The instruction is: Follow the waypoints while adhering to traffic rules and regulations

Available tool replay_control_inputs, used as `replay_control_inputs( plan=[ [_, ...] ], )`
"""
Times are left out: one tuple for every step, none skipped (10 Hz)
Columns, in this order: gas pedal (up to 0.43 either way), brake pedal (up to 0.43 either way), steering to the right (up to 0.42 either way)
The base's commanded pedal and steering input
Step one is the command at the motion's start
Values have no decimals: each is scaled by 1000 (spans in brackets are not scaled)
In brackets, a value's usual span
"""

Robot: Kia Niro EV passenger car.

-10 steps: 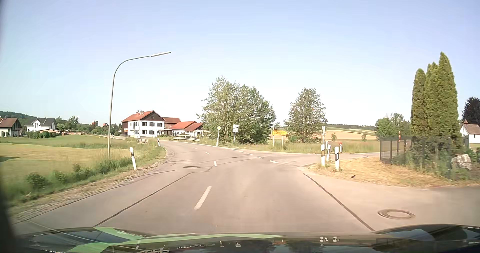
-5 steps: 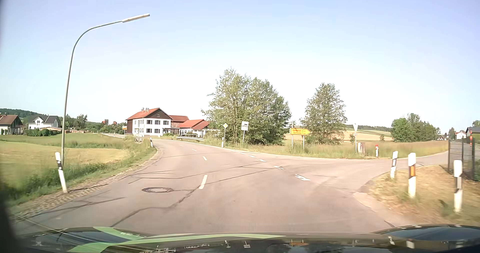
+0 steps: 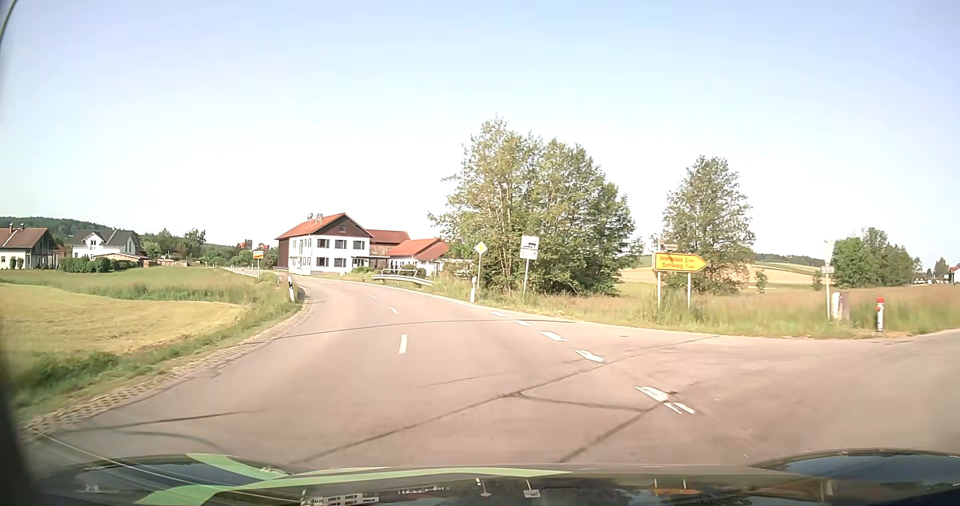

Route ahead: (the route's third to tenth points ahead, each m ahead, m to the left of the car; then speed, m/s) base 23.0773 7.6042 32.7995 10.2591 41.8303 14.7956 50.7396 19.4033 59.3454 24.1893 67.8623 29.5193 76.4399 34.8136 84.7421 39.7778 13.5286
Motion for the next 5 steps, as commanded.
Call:
replay_control_inputs(
  plan=[
    [110, 0, -54],
    [118, 0, -55],
    [118, 0, -57],
    [118, 0, -59],
    [130, 0, -60]
  ],
)
